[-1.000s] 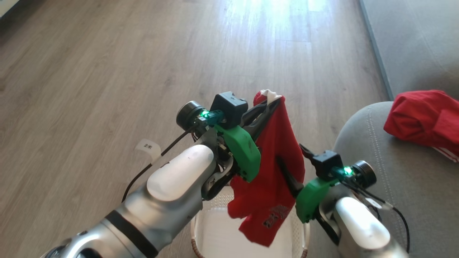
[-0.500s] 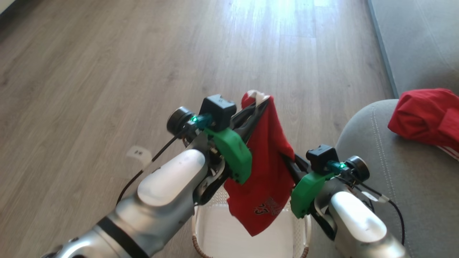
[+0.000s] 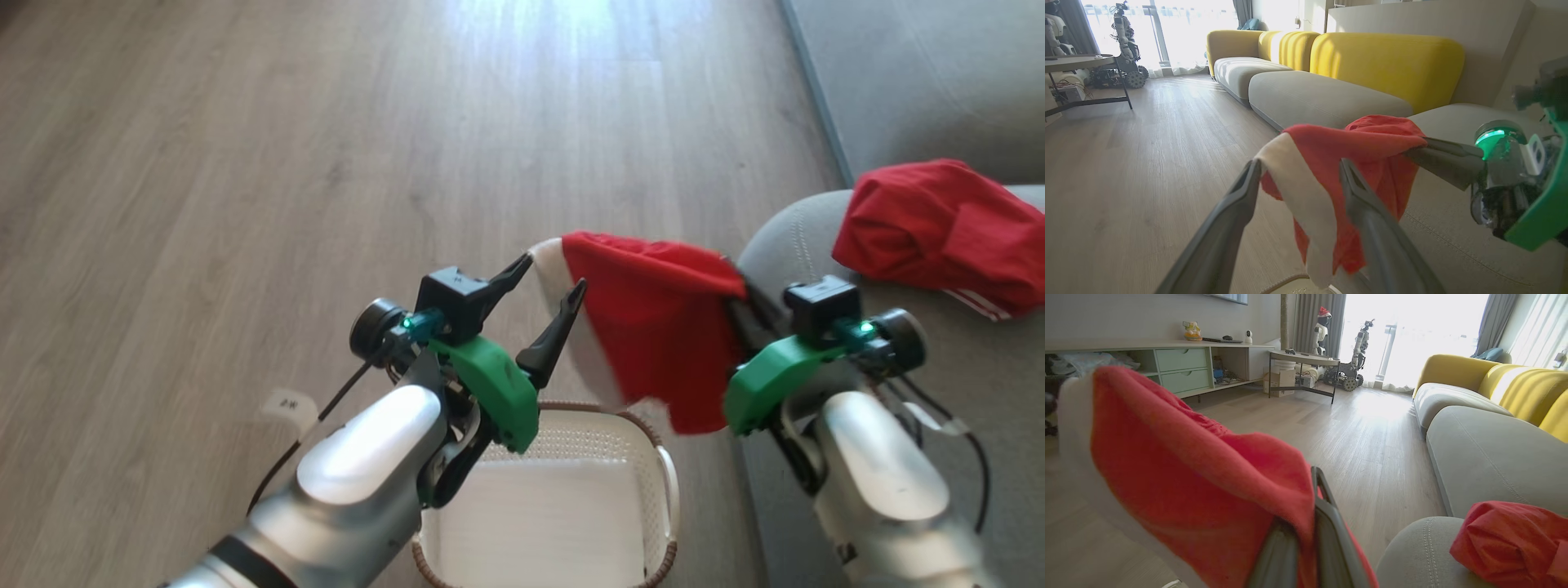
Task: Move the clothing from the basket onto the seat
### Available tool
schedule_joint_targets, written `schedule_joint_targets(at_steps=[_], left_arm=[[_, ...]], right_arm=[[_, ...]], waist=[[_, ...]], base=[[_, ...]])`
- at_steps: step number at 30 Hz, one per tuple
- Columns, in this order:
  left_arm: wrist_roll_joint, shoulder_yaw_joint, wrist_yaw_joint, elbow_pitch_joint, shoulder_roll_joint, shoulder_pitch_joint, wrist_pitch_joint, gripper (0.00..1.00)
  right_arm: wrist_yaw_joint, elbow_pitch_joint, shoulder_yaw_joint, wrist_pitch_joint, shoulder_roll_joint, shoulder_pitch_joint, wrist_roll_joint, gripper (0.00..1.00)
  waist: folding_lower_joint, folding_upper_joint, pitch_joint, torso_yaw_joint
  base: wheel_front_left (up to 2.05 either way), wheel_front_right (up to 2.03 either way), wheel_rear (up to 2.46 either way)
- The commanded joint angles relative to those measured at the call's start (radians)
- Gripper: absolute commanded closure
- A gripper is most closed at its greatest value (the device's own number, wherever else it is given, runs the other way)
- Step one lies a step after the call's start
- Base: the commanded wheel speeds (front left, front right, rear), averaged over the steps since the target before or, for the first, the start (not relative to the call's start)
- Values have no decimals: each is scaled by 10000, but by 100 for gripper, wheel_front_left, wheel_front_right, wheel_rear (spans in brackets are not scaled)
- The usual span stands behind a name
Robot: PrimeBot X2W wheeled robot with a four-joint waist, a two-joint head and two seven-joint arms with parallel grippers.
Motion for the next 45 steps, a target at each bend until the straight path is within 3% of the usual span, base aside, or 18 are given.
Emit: schedule_joint_targets(at_steps=[1, 12, 22, 34, 45], left_arm=[[-28, 398, -13, -189, 164, -383, -125, 0], [109, -3, -107, 246, -12, 97, -639, 0], [189, -298, -199, 420, -235, 534, -1101, 0], [244, -715, -295, 449, -477, 735, -1289, 0], [251, -897, -265, 320, -549, 643, -1379, 0]], right_arm=[[-4, -399, 75, -66, 9, -232, -65, 100], [-4, -1421, -1490, -54, -276, 514, -747, 100], [-4, -3215, -2421, 598, -503, 1538, -972, 100], [-4, -4843, -2710, 1356, -720, 2047, -918, 100], [-4, -4826, -2393, 1579, -926, 1547, -745, 100]], waist=[[0, 0, 28, -96], [0, 0, 127, -862], [0, 0, 323, -1895], [0, 0, 692, -3207], [0, 0, 1080, -3595]], base=[[0, 0, 0], [0, 0, 0], [0, 0, 0], [0, 0, 0], [0, 0, 0]])
